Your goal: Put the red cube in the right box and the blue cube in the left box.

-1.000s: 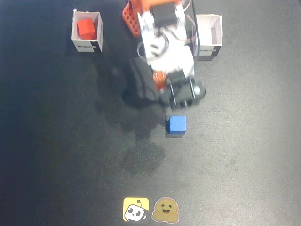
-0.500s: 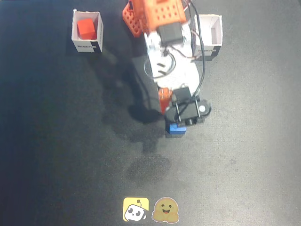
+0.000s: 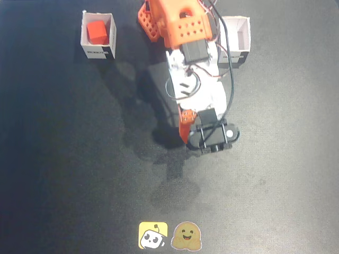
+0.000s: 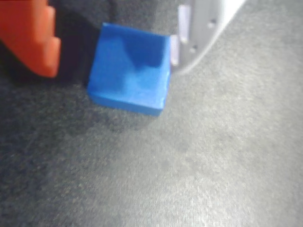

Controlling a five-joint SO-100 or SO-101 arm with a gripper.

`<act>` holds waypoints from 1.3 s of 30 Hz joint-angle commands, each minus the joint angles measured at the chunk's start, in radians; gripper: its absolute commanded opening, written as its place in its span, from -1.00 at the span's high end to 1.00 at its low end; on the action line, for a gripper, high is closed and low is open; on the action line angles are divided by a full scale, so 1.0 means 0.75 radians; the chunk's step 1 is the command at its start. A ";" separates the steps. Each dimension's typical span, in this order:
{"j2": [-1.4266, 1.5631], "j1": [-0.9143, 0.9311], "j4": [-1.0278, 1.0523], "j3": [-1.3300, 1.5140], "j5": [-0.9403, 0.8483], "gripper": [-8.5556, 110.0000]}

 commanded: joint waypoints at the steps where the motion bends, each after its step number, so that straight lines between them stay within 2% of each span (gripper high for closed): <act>1: -0.045 -0.010 -0.031 -0.025 0.016 0.54; 28: -0.264 -0.072 -0.190 0.008 0.102 0.48; 39: -0.280 -0.037 -0.301 0.096 0.074 0.60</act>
